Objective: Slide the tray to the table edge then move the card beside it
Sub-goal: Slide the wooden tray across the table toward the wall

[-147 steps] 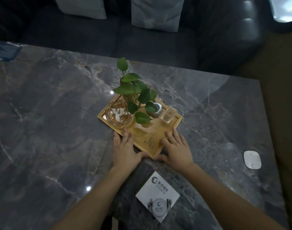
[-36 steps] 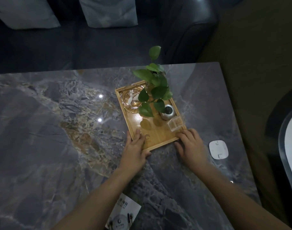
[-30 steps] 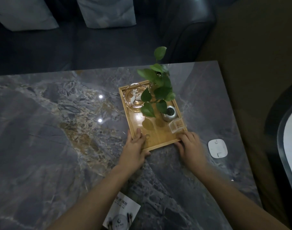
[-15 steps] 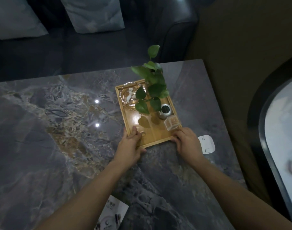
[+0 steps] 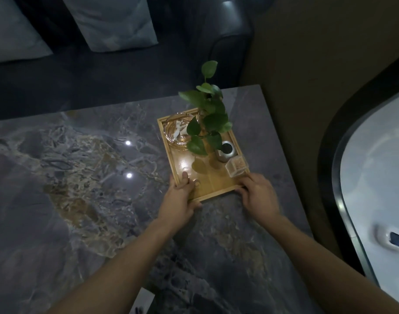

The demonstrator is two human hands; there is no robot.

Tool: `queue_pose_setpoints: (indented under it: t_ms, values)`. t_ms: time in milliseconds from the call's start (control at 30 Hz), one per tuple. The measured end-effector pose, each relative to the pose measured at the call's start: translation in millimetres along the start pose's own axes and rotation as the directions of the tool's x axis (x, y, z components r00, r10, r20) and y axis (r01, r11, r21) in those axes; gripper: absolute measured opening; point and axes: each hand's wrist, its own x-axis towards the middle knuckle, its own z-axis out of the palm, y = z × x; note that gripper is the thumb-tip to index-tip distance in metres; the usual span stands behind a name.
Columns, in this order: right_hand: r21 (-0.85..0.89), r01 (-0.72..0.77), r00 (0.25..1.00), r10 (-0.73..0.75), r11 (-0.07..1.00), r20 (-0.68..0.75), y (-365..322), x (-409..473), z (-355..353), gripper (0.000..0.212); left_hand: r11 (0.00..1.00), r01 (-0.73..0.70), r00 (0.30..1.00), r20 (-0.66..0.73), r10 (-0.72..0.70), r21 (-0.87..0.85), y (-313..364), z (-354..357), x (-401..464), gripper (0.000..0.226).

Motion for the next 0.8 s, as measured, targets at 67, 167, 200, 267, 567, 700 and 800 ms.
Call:
queue_pose_setpoints:
  t_ms: [67, 167, 200, 267, 567, 700, 800]
  values:
    - [-0.007, -0.013, 1.0, 0.013, 1.0, -0.003, 6.7, 0.6, -1.7, 0.01, 1.0, -0.009, 1.0, 0.001, 0.009, 0.009, 5.6, 2.6, 4.5, 0.07]
    - [-0.006, -0.035, 0.999, 0.035, 0.999, -0.008, 12.6, 0.7, -3.8, 0.011, 1.0, -0.017, 1.0, 0.0, 0.017, 0.015, 11.7, 4.0, 8.6, 0.07]
    - [-0.005, -0.043, 0.999, 0.043, 0.999, -0.005, 15.7, 0.6, -5.0, 0.011, 1.0, -0.017, 1.0, 0.003, 0.017, 0.014, 14.5, 5.4, 10.6, 0.07]
    - [-0.011, -0.063, 0.998, 0.063, 0.998, 0.006, 23.1, 1.5, -7.0, 0.01, 1.0, -0.027, 1.0, 0.01, 0.027, 0.016, 20.5, 8.9, 16.2, 0.071]
    - [-0.063, -0.135, 0.991, 0.136, 0.989, 0.01, 53.8, -3.8, -24.0, 0.007, 0.998, -0.043, 0.998, 0.038, 0.042, 0.038, 55.4, 32.2, 33.2, 0.066]
    - [-0.095, -0.163, 0.986, 0.165, 0.982, 0.015, 57.1, -6.2, -29.5, 0.009, 0.998, -0.048, 0.998, 0.047, 0.047, 0.031, 63.2, 38.5, 37.8, 0.066]
    - [-0.111, -0.185, 0.982, 0.188, 0.976, 0.02, 57.4, -9.1, -33.9, 0.01, 0.997, -0.066, 0.997, 0.048, 0.065, 0.033, 68.0, 41.4, 40.2, 0.066]
